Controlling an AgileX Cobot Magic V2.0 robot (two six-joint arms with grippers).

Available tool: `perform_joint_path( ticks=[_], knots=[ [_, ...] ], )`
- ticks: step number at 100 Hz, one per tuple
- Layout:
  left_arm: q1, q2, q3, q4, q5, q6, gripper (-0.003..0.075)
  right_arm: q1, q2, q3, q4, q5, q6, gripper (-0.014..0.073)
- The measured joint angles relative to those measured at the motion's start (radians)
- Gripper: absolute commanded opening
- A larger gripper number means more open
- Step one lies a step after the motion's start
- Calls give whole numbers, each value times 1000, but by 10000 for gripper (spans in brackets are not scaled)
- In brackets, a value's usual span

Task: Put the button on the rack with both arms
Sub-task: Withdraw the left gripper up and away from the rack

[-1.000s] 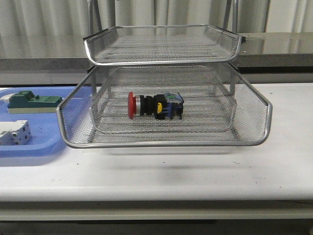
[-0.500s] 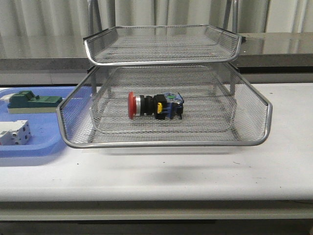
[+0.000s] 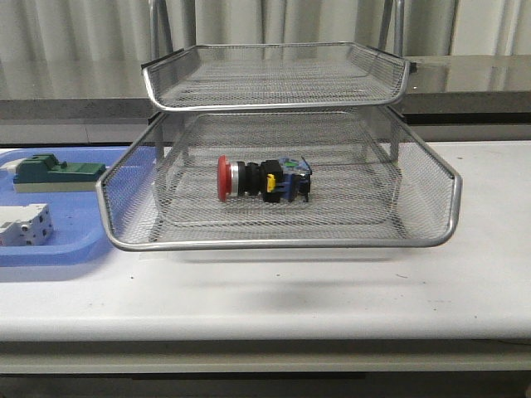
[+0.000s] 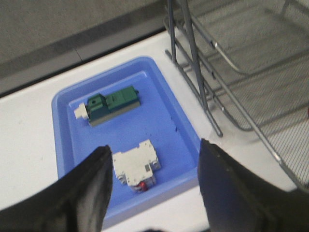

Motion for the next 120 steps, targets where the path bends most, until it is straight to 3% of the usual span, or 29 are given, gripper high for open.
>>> perform_joint_path(
  ticks=[22, 52, 78, 92, 114, 120],
  knots=[
    [0, -216, 233, -43, -223, 0, 389, 0, 0, 0, 0, 0, 0, -70],
    [0, -400, 500, -101, -398, 0, 389, 0, 0, 0, 0, 0, 0, -70],
    [0, -427, 553, -143, -516, 0, 380, 0, 0, 0, 0, 0, 0, -70],
    [0, -427, 553, -145, -519, 0, 273, 0, 0, 0, 0, 0, 0, -70],
    [0, -427, 553, -145, -521, 0, -22, 0, 0, 0, 0, 0, 0, -70],
    [0, -427, 553, -145, -521, 0, -20, 0, 0, 0, 0, 0, 0, -70]
  ],
)
